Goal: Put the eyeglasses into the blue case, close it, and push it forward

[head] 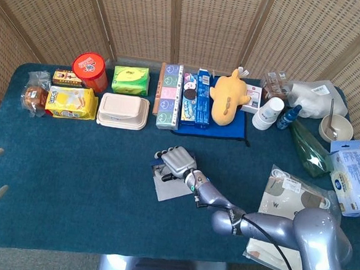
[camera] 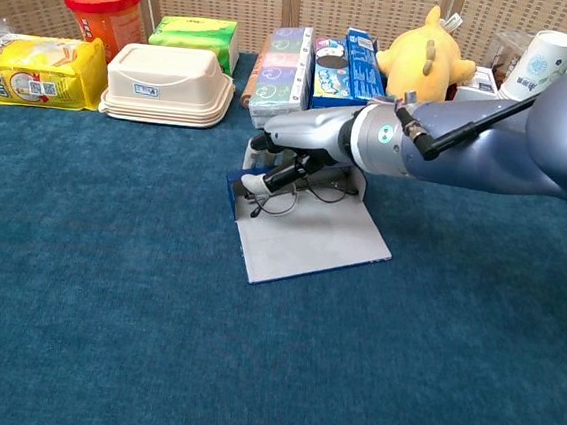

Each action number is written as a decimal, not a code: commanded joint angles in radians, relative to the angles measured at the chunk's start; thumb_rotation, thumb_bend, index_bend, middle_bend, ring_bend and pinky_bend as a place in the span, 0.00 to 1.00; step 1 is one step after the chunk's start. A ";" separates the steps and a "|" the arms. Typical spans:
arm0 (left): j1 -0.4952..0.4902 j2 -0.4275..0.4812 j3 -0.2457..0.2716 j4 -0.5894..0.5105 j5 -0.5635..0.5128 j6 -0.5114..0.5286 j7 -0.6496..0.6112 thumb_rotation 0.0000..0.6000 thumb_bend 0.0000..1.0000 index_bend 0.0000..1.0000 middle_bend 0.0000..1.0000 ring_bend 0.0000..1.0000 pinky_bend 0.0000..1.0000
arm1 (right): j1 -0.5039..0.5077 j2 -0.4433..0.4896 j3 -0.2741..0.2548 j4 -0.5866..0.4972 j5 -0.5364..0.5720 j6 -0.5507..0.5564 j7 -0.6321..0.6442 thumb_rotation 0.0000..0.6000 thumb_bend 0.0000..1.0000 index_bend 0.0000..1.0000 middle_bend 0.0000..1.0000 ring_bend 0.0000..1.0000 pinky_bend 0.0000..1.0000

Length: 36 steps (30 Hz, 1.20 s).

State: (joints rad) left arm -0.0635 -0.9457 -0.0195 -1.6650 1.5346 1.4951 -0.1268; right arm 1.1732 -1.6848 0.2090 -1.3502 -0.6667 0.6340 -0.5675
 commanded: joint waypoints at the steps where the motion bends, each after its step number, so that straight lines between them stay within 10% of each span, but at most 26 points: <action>1: -0.001 0.001 0.000 -0.001 0.002 0.000 0.002 0.91 0.21 0.16 0.12 0.07 0.07 | 0.002 0.020 -0.017 -0.024 0.016 0.017 0.003 0.19 0.47 0.22 0.32 0.29 0.32; 17: -0.003 -0.008 0.005 -0.010 0.009 -0.003 0.012 0.92 0.21 0.16 0.12 0.07 0.07 | -0.068 0.183 -0.138 -0.274 0.016 0.129 0.018 0.18 0.47 0.23 0.34 0.32 0.35; 36: 0.014 -0.009 0.017 -0.017 0.013 0.015 0.016 0.91 0.21 0.16 0.12 0.07 0.07 | -0.078 0.167 -0.173 -0.350 -0.087 0.086 0.089 0.18 0.47 0.24 0.34 0.32 0.35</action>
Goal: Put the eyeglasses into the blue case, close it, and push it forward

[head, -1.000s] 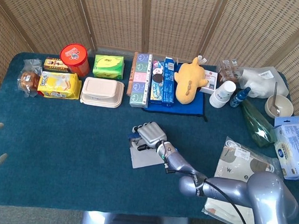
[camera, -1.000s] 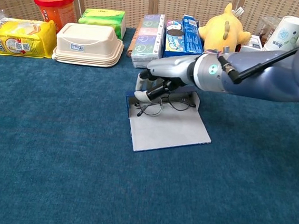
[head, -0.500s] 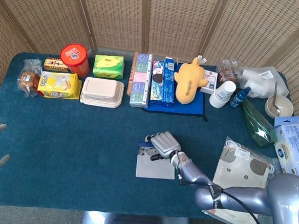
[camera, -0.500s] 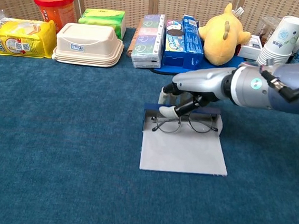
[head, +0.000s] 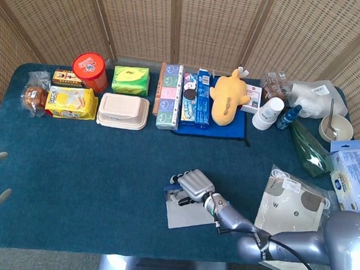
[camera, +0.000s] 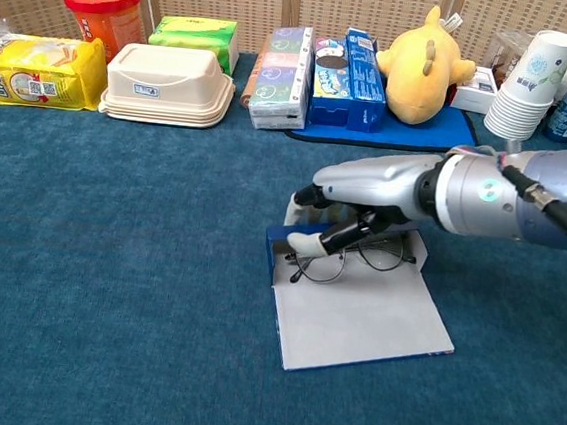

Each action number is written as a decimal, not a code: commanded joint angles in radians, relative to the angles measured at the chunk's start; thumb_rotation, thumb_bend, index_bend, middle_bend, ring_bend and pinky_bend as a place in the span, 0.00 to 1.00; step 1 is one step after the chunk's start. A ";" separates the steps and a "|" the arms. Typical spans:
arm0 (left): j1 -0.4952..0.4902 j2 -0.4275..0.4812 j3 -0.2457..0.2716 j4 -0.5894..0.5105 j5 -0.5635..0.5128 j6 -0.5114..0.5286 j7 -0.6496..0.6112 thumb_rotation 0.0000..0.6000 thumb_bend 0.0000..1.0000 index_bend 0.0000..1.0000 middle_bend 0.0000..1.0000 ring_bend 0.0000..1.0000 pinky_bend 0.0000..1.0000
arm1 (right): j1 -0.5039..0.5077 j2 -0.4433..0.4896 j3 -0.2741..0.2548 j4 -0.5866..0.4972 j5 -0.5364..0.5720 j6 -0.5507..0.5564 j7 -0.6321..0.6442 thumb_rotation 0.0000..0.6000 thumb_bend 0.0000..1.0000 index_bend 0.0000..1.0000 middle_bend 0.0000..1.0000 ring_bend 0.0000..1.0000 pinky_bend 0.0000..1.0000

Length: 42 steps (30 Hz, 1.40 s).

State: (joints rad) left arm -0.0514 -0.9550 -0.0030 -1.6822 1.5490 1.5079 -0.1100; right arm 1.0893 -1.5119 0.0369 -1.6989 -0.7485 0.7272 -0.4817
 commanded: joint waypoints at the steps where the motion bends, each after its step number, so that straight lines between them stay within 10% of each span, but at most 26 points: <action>1: 0.003 0.001 0.001 0.001 -0.001 0.002 -0.001 0.91 0.21 0.16 0.12 0.07 0.07 | 0.007 -0.007 -0.001 -0.002 -0.006 -0.009 0.004 0.18 0.47 0.24 0.34 0.32 0.35; 42: -0.009 -0.012 0.003 0.001 0.013 -0.011 0.002 0.91 0.21 0.16 0.12 0.07 0.07 | -0.079 0.140 -0.124 -0.244 -0.046 0.119 -0.011 0.17 0.46 0.24 0.35 0.33 0.36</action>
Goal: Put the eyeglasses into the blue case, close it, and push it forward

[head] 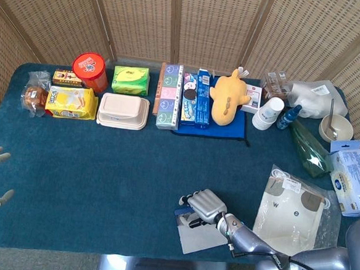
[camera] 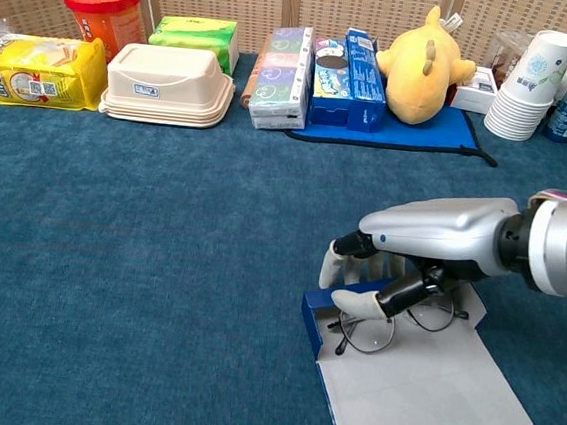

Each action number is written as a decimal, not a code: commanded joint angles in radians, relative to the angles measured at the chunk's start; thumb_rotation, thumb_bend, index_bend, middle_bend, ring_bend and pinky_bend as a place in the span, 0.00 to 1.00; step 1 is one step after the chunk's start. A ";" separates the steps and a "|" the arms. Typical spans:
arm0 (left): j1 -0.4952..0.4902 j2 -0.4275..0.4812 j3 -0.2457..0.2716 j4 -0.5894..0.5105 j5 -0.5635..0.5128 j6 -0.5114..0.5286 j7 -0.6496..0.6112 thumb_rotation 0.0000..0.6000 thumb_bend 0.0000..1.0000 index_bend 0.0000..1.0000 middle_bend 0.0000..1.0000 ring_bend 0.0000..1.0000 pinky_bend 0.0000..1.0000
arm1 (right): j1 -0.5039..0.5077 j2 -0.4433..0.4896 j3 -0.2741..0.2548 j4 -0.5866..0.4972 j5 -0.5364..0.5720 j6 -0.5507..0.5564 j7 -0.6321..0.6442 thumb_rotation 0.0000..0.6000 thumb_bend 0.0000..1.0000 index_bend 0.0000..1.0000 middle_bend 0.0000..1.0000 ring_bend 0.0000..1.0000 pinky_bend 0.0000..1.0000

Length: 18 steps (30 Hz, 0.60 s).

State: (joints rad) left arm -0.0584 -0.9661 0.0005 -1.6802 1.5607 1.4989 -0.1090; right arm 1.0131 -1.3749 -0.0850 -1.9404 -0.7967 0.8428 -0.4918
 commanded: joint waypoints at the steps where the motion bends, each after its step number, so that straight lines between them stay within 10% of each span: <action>1: -0.004 -0.001 -0.001 -0.001 0.001 -0.004 0.002 0.91 0.21 0.16 0.12 0.07 0.07 | -0.006 0.005 -0.004 -0.006 0.004 0.008 -0.001 0.17 0.46 0.24 0.35 0.33 0.36; 18: -0.011 -0.005 -0.001 -0.006 0.001 -0.011 0.008 0.91 0.21 0.16 0.12 0.07 0.06 | -0.065 0.049 -0.039 -0.070 -0.031 0.037 0.007 0.18 0.46 0.24 0.35 0.33 0.36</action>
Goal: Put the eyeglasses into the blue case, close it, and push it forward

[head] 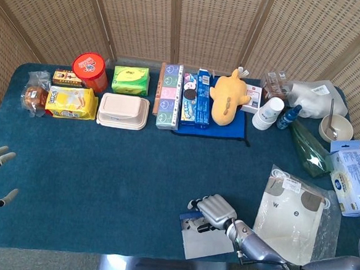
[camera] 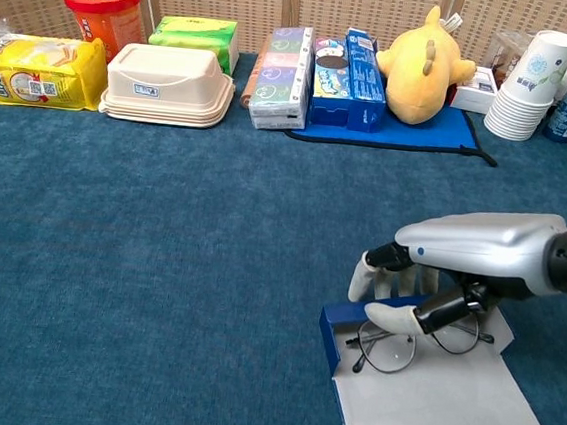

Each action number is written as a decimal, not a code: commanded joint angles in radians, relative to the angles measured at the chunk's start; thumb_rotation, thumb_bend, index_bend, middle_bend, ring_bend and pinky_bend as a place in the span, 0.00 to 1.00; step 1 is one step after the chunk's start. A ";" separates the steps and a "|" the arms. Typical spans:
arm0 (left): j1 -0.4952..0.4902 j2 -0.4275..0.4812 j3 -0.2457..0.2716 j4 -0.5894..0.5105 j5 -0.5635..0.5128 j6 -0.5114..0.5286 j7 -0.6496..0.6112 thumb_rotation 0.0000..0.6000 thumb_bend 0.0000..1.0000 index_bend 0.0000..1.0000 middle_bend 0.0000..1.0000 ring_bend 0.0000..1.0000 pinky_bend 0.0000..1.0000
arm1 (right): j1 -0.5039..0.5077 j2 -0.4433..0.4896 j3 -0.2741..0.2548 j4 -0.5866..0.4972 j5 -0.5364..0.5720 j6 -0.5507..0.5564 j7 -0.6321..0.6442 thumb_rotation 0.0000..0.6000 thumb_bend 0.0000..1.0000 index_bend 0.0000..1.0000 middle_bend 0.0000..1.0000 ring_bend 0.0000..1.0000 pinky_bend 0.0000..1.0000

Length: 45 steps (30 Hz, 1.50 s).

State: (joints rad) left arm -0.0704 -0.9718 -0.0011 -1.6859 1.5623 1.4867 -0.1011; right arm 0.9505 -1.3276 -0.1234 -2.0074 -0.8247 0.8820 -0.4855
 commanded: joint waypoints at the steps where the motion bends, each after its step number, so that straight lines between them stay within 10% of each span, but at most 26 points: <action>1: 0.001 0.001 0.000 0.000 0.000 0.002 0.000 0.91 0.21 0.16 0.12 0.07 0.06 | -0.004 0.003 -0.001 -0.005 -0.006 -0.003 0.001 0.18 0.46 0.24 0.35 0.33 0.36; 45: -0.024 -0.012 0.001 0.003 0.006 -0.025 0.002 0.91 0.21 0.16 0.12 0.07 0.06 | -0.130 0.117 -0.056 -0.088 -0.010 0.079 -0.013 0.18 0.46 0.24 0.35 0.34 0.37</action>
State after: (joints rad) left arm -0.0948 -0.9835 0.0001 -1.6829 1.5688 1.4618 -0.0988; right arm 0.8228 -1.2132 -0.1784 -2.0938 -0.8343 0.9603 -0.5005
